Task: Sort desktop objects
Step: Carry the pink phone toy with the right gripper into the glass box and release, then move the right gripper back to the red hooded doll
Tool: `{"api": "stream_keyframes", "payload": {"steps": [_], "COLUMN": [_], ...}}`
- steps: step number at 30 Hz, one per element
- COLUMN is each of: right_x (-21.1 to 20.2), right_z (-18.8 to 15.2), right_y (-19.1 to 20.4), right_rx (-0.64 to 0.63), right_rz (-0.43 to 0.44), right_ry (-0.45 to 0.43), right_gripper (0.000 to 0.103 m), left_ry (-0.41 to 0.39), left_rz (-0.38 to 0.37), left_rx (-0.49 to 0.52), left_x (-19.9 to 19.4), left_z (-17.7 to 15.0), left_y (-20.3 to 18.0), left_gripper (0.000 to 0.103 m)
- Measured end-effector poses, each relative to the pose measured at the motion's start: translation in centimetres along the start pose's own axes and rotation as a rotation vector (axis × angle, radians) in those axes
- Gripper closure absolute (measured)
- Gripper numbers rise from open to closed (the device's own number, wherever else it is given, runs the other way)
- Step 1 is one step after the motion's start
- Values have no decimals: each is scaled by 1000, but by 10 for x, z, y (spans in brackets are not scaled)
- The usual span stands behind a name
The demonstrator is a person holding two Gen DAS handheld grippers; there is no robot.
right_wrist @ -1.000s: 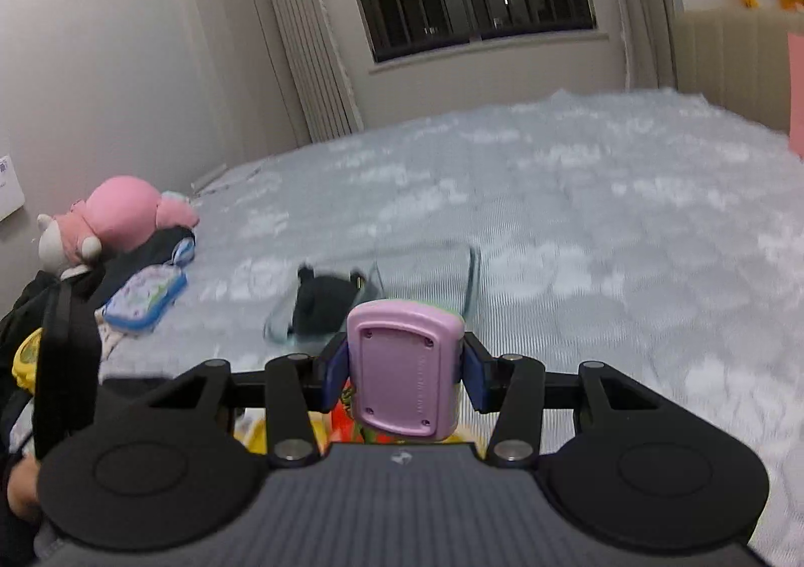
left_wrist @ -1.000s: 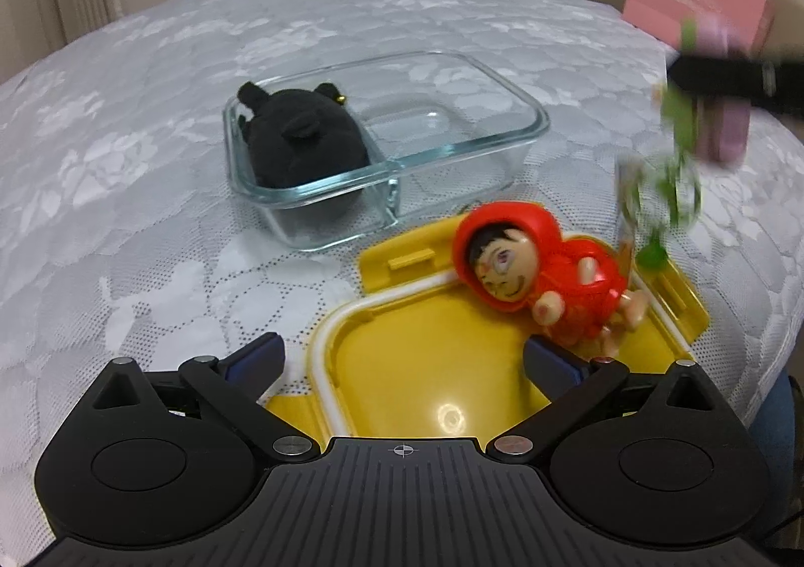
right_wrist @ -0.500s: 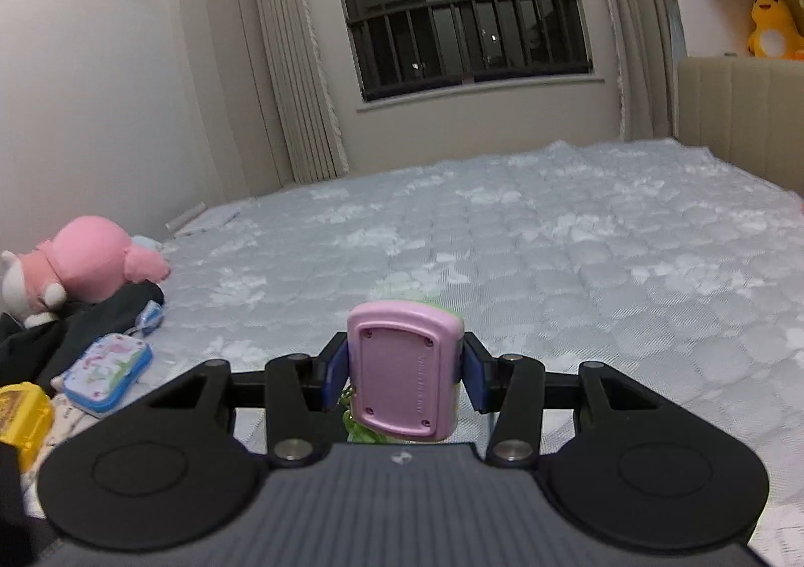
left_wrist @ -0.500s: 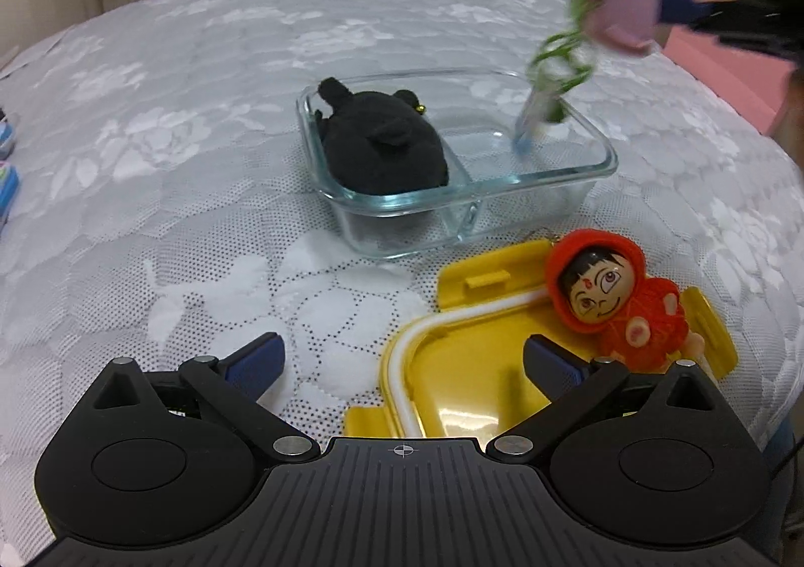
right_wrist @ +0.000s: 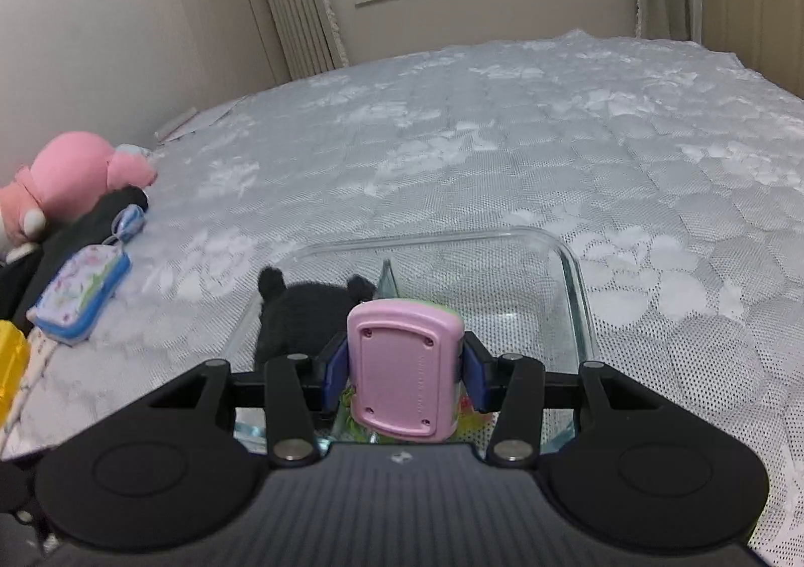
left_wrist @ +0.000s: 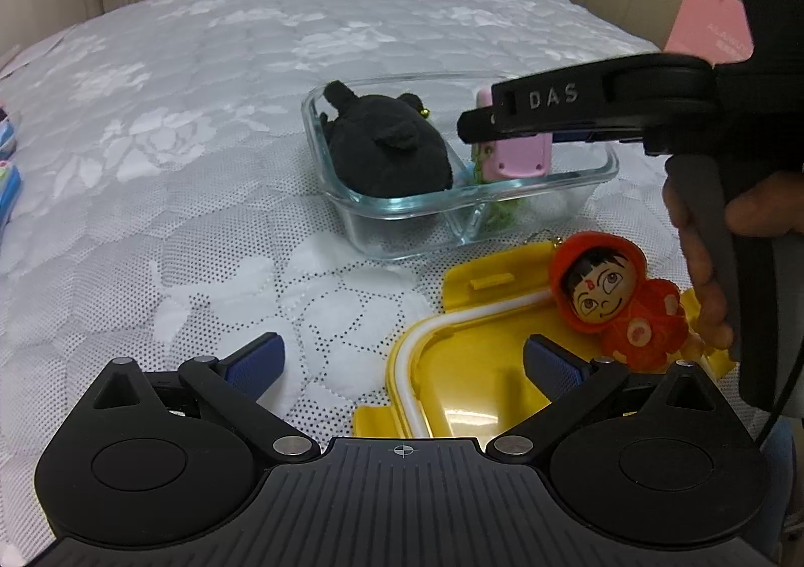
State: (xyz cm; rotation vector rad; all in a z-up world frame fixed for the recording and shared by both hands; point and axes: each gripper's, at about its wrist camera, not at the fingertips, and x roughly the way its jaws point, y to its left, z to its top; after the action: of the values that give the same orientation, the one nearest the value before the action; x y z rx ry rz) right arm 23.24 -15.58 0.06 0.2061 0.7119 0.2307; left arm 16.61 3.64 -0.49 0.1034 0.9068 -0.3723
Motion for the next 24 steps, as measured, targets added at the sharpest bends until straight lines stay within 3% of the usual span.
{"api": "stream_keyframes", "payload": {"steps": [10,19,24], "right_x": [-25,-84,-108], "right_z": [-2,-17,-39], "right_y": [-8,-11,-7], "right_rx": [3,-82,-168], "right_rz": [8,3,-20], "right_ry": [-11,-105,-118], "right_gripper": [52,31,30], "left_ry": [9,13,19], "left_rz": [1,5,10], "left_rx": [18,31,46], "left_x": [2,3,4], "left_z": [-1,-3,-5], "left_y": [-5,-9,-14], "left_gripper": [0,0,0]}}
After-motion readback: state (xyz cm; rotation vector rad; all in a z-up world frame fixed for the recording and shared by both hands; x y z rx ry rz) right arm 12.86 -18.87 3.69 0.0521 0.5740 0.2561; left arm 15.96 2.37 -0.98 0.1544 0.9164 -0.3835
